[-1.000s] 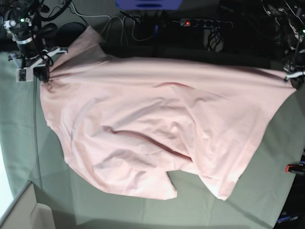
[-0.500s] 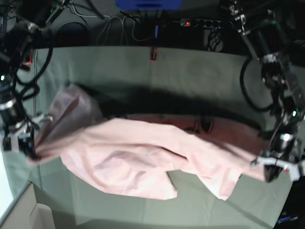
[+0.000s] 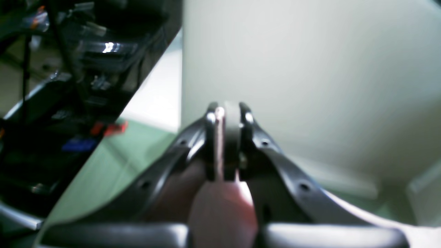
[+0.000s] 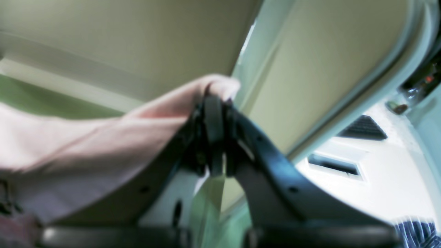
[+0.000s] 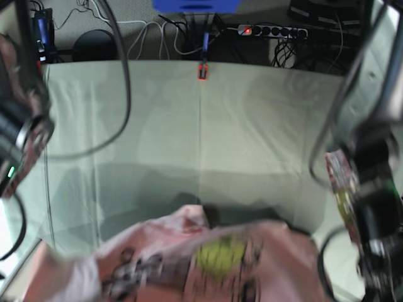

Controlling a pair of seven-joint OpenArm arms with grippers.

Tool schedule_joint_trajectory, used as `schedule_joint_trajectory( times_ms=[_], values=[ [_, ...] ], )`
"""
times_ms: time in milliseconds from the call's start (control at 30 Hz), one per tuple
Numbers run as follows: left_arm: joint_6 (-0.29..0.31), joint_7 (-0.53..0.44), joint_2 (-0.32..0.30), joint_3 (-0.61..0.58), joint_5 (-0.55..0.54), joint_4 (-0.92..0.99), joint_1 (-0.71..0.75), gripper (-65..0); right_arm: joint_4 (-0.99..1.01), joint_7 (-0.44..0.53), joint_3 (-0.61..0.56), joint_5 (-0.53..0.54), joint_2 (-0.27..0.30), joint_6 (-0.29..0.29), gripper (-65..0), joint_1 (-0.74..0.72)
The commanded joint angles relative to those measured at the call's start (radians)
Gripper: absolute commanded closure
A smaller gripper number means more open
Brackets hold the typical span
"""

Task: Layout the t-shirt on the table in an organized manner, then fold the t-shirt properly
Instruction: 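Lift the shirt with both grippers, shake it, and lay it flat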

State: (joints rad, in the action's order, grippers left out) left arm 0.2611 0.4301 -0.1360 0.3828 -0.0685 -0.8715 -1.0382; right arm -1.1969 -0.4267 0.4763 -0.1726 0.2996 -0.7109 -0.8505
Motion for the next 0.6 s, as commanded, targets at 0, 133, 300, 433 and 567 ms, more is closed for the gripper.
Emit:
schedule_joint_trajectory(
  times_ms=[0,133,300,433,567],
  values=[
    [-0.003,-0.027,-0.006,-0.003,0.0,0.025,-0.096,0.0,0.002,0.035,-0.001,0.018,0.023,0.013,0.0,-0.086],
    [-0.003,-0.03,-0.006,-0.003,0.0,0.127,-0.251,0.0,0.067,0.033,-0.027,0.017,0.046,0.013,0.0,-0.224],
    [-0.003,-0.026,-0.004,-0.002,-0.001,0.128,-0.271,0.0,0.065,0.033,-0.063,0.017,0.062,0.013,0.0,-0.287],
    [-0.003,-0.021,-0.02,0.006,-0.003,0.127,-0.262,0.0,0.035,0.032,-0.063,0.017,0.066,0.013,0.0,-0.275],
    [0.0,-0.02,-0.044,0.006,-0.004,0.025,-0.123,0.0,-0.044,0.001,-0.058,0.02,0.068,0.013,0.0,-0.138]
  ],
)
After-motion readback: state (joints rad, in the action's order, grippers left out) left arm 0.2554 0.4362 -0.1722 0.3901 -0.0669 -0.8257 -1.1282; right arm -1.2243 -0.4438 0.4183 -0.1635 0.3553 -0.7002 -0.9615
